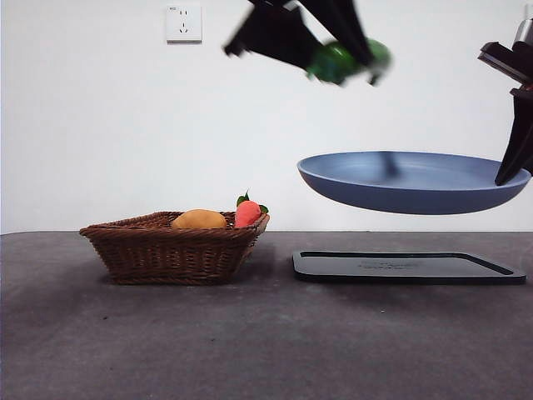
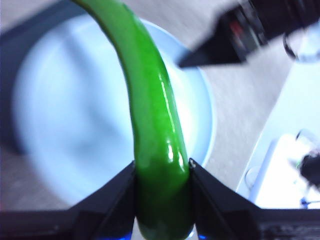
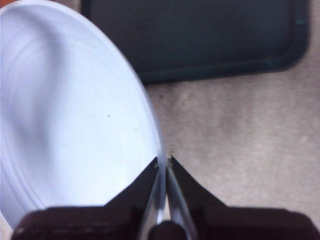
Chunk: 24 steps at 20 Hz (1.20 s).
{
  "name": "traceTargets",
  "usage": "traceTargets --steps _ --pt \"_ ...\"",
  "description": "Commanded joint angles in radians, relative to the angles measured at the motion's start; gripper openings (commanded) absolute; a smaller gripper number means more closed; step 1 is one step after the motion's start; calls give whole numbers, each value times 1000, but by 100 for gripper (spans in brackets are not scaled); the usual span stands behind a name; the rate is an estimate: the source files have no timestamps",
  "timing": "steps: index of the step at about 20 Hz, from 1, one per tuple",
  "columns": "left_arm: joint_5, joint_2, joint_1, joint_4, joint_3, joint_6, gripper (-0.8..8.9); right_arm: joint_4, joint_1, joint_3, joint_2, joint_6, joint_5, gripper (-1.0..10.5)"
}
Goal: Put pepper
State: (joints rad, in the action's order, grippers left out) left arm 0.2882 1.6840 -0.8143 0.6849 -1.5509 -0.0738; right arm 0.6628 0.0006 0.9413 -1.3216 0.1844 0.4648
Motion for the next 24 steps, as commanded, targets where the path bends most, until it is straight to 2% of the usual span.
traceTargets --steps 1,3,7,10,12,15,24 --pt "-66 74 -41 -24 -21 58 86 -5 3 17 -9 29 10 5" --pt "-107 121 -61 -51 -21 76 86 4 3 17 -9 29 10 5" --pt "-106 198 -70 -102 -21 76 86 7 3 17 -9 29 53 5" --pt "-105 229 -70 -102 -21 76 88 8 3 17 -9 32 54 5" --pt "-105 230 -71 -92 -21 75 103 8 3 17 -9 32 53 5" --pt "-104 229 -76 -83 -21 75 238 8 3 17 -9 32 53 5" --pt "-101 150 -75 -77 -23 75 247 24 3 17 -10 36 48 5"
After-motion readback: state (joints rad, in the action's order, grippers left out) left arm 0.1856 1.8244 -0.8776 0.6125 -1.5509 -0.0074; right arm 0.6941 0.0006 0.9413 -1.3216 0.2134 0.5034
